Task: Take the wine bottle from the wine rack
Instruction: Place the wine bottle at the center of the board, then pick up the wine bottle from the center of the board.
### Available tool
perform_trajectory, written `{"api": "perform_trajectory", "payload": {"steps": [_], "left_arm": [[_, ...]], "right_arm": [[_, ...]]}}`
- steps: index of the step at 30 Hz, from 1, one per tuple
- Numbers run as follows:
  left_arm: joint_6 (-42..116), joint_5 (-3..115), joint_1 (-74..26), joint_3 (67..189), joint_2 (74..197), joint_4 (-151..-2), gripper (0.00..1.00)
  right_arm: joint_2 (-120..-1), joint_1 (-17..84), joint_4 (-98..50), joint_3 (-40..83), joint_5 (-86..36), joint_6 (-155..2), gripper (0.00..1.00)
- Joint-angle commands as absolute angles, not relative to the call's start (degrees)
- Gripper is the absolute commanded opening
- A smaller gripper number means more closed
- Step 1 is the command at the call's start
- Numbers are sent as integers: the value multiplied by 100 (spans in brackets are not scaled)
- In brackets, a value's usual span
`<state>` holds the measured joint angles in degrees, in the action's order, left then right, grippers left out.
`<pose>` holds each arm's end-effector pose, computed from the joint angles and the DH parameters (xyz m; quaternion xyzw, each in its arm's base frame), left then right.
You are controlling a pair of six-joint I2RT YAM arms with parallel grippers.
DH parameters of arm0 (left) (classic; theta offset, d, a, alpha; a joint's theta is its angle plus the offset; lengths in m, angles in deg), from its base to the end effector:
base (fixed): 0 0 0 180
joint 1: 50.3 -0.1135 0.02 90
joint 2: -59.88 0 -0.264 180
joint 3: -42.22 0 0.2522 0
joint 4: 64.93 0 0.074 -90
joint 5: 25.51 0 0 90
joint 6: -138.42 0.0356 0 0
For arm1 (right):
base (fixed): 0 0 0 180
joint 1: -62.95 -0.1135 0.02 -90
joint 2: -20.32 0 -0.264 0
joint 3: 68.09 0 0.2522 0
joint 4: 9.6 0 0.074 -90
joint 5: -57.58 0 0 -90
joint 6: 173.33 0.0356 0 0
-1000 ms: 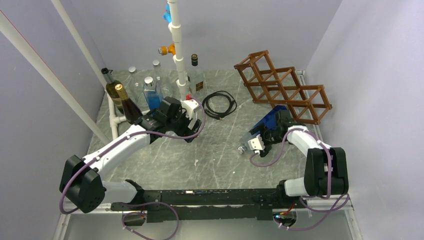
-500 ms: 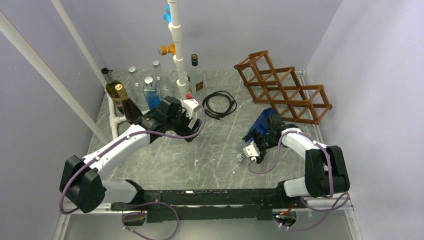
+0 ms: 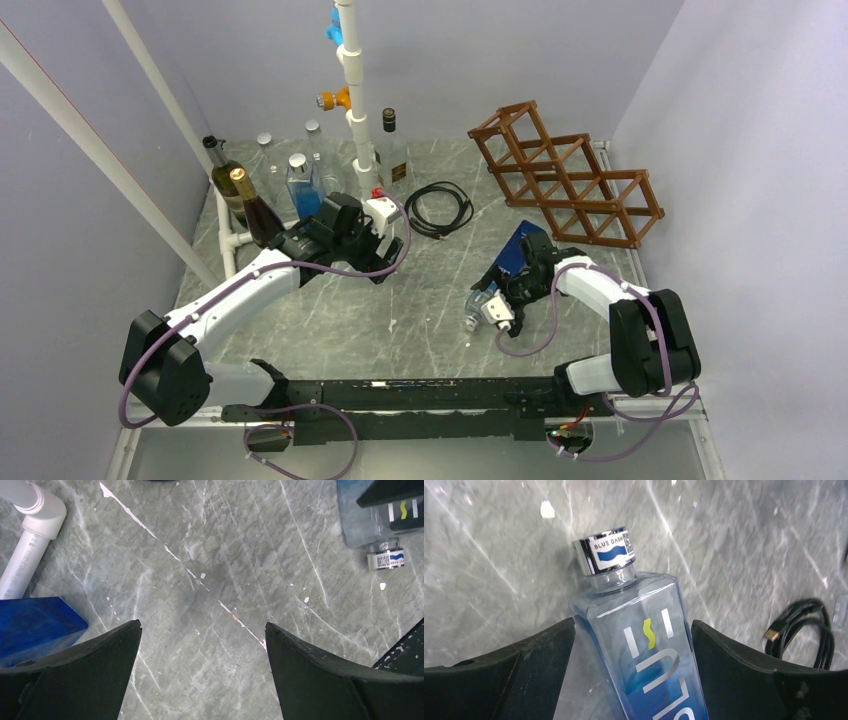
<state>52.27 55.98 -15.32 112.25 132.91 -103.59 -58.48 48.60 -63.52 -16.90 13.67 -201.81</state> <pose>0.2234 -0.1628 0.2802 0.3311 0.8480 -0.1748 0.3752 0.1939 0.0761 0.1580 -0.8526 0.3407 0.1864 0.3497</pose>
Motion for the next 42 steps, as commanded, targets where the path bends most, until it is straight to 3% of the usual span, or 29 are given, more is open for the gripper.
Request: {"api": "perform_trajectory", "payload": {"steps": [1,11,20,26,33,42], "left_arm": [[5299,5701,-1515,11475,13287,-10352,99],[5316,5769,-1514,11460,13108,-10338,99],[5351,5710,-1514,11437,12951,-10314,100],[5377,5685,-1515,11440,12905,-10310,100],[5394,5658,-1514,11432,12867,-10310,99],[5413,5654,-1516,11432,12795,-10299,100]], "right_arm": [[-5737,4574,-7062,-1296,2046,-21618,90],[-5770,4478,-8737,261,1986,-19357,96],[-6508,4520,-9428,1380,672,-17351,100],[-6341,4854,-8608,1208,-109,-17646,100],[-7363,5153,-9052,2053,-701,-18180,100],[-7984,5153,-8422,2074,-1178,-18272,100]]}}
